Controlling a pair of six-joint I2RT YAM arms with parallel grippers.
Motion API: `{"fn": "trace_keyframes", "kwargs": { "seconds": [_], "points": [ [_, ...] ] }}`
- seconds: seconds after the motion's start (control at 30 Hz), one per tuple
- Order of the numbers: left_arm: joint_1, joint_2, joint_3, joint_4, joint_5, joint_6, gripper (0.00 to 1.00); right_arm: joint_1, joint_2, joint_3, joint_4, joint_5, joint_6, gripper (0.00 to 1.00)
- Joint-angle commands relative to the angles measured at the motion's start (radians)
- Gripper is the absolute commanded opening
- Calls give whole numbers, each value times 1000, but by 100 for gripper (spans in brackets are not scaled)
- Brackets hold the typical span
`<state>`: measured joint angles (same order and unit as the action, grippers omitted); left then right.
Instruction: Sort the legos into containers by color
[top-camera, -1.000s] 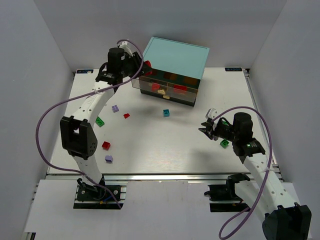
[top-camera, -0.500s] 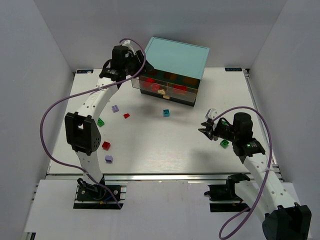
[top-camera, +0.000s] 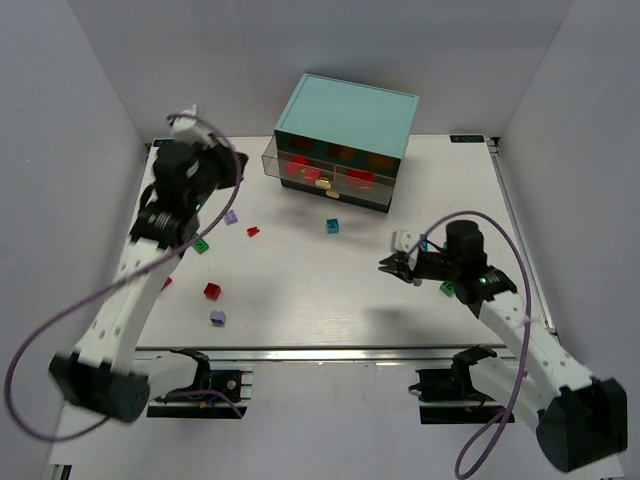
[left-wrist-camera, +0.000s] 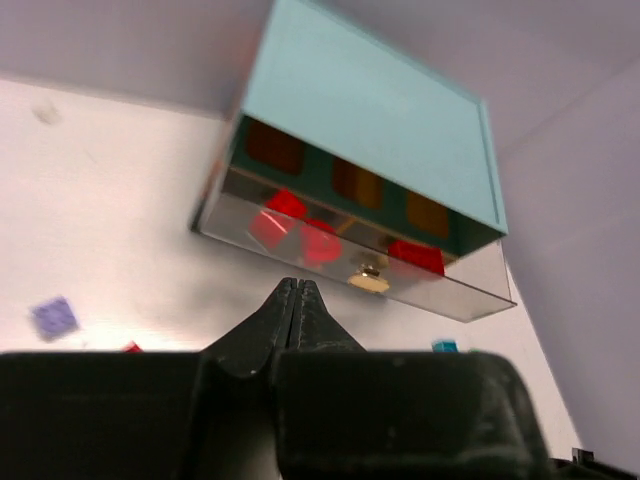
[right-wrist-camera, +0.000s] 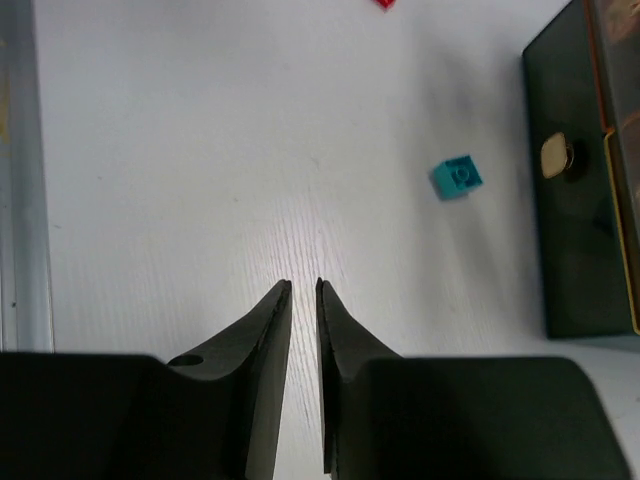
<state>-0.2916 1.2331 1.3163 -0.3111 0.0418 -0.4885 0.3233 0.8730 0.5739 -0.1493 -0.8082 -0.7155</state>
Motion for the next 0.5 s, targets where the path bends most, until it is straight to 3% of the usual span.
{"fn": "trace_keyframes", "kwargs": {
  "seconds": [0.0, 0.03, 0.07, 0.1, 0.17, 0.2, 0.23, 0.27, 0.37, 0.47],
  "points": [
    [3, -219, -246, 15, -147, 116, 8, 153, 145, 159, -9, 184, -12, 21],
    [3, -265, -299, -3, -169, 129, 8, 189, 221, 214, -4, 252, 11, 20],
    [3, -347, -348, -16, -212, 151, 9, 324, 260, 240, 13, 330, 14, 22],
    [3, -386, -423, -29, -239, 154, 12, 371, 299, 266, 19, 472, 13, 24],
    [3, -498, -475, -71, -298, 156, 34, 509, 446, 384, -18, 587, 2, 34],
    [3, -530, -509, -98, -321, 150, 47, 531, 548, 493, -44, 596, 8, 38],
    [3, -561, -525, -108, -339, 146, 50, 549, 599, 554, -76, 575, 14, 43],
    [3, -625, -541, -117, -376, 142, 54, 580, 653, 619, -143, 558, 21, 55],
    [-6, -705, -595, -123, -433, 149, 57, 595, 851, 887, -267, 451, -42, 76],
    [-6, -780, -624, -111, -503, 153, 58, 611, 1010, 1065, -383, 399, -178, 85]
  ]
}}
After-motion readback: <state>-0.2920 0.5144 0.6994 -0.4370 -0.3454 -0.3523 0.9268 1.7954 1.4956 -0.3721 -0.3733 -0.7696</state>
